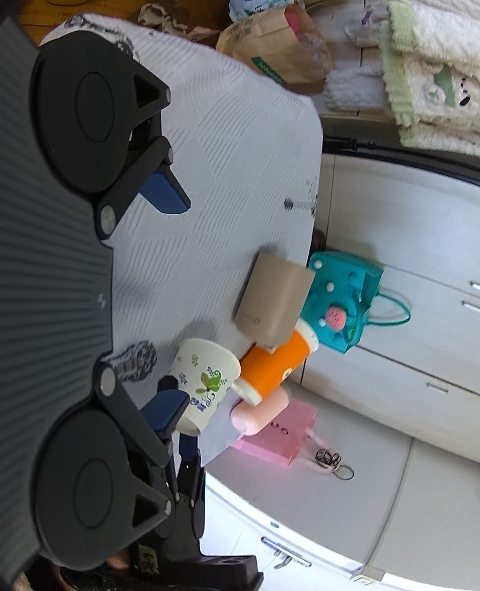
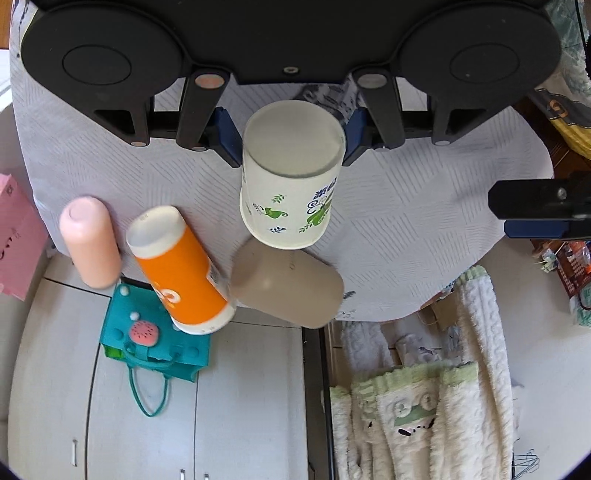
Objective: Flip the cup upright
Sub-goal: 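Lift and rotate the white cup with the right gripper while the left gripper grasps its side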
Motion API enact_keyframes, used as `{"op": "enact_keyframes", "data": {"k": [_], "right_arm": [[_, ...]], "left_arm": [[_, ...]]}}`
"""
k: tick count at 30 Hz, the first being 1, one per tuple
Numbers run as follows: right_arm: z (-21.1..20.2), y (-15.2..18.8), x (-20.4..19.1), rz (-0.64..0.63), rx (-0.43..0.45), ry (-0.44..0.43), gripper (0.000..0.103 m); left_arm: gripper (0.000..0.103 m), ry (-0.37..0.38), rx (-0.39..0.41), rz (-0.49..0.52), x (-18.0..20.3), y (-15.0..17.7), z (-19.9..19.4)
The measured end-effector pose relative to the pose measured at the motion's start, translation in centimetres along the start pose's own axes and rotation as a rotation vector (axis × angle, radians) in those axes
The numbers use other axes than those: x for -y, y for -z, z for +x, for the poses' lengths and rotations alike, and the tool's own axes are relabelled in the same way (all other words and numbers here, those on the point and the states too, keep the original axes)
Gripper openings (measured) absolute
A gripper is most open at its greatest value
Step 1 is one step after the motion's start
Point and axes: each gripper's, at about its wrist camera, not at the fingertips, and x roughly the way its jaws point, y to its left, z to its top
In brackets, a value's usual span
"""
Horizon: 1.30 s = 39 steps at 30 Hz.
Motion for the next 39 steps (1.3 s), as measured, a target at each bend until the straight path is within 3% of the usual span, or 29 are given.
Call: {"op": "enact_keyframes", "data": {"k": [10, 21, 22, 24, 25, 26, 29, 34, 39], "right_arm": [[0.7, 2.1, 0.7, 0.023, -0.018, -0.069, 0.062], [1.4, 2.8, 1.6, 0.016, -0.031, -0.141, 0.062], [1.3, 2.8, 1.7, 0.016, -0.031, -0.152, 0.064], [0.9, 2.9, 2.0, 0.016, -0.023, -0.201, 0.077], [0.7, 2.7, 2.1, 0.01, -0.018, -0.226, 0.09], [0.2, 2.6, 2.1, -0.003, -0.011, -0.244, 0.094], [-0.7, 2.4, 1.9, -0.054, 0.008, -0.263, 0.094], [-0.1, 1.9, 3.1, -0.028, -0.036, -0.302, 0.094], [1.2, 1.4, 5.0, 0.048, -0.071, -0.425, 0.092]], "left_arm": [[0.103, 0.034, -0.092, 0.0, 1.5, 0.9, 1.6], [0.103, 0.088, -0.169, -0.064, 2.2, 0.8, 4.7], [0.103, 0.091, -0.172, -0.068, 2.2, 0.7, 4.9], [0.103, 0.113, -0.163, -0.062, 2.5, 0.7, 5.1], [0.103, 0.135, -0.149, -0.048, 2.7, 0.7, 5.0], [0.103, 0.147, -0.141, -0.032, 3.1, 0.8, 5.0], [0.103, 0.168, -0.133, -0.031, 3.7, 0.6, 5.2], [0.102, 0.223, -0.189, -0.146, 2.5, 0.4, 6.8], [0.1, 0.162, -0.16, -0.08, 2.9, 0.8, 7.3]]}}
